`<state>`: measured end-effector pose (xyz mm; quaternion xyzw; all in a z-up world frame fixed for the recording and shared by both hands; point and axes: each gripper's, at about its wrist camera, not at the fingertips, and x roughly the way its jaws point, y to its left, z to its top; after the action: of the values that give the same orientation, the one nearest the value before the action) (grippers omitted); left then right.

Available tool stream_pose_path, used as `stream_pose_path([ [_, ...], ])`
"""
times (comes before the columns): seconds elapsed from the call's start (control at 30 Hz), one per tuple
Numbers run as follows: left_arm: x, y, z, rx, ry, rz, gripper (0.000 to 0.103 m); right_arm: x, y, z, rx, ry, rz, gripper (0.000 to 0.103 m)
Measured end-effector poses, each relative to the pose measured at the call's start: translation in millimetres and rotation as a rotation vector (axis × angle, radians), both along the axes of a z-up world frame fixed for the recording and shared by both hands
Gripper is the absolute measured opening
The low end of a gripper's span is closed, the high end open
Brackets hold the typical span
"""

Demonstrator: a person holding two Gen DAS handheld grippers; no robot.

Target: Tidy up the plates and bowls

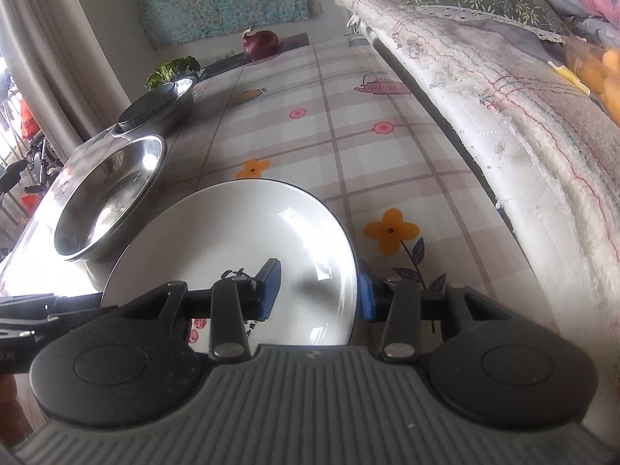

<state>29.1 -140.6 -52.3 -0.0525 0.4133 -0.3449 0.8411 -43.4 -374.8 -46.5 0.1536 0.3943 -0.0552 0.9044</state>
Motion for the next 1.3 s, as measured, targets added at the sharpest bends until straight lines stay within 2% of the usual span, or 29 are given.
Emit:
stream_pose_path([
  [0.1, 1.3, -2.6, 2.4, 0.013, -0.029, 0.021, 0.045, 0.5, 2.3, -0.2, -0.015, 0.0, 0.0, 0.039],
  [0.23, 3.9, -12.7, 7.5, 0.072, -0.096, 0.039, 0.045, -0.5, 5.7, -0.3, -0.039, 0.002, -0.001, 0.039],
  [0.3, 7.6, -18.9, 6.6, 0.103, -0.104, 0.052, 0.044, -1.3, 6.2, -0.4, -0.043, 0.002, -0.002, 0.039],
  [0.7, 13.9, -32.3, -3.9, 0.147, -0.103, 0.062, 0.034, -7.2, 10.3, -0.4, -0.07, 0.016, 0.006, 0.038],
  [1.3, -0.6, -10.9, 3.6, 0.132, -0.051, 0.065, 0.034, 0.8, 17.4, 0.0, -0.065, 0.017, 0.027, 0.038],
])
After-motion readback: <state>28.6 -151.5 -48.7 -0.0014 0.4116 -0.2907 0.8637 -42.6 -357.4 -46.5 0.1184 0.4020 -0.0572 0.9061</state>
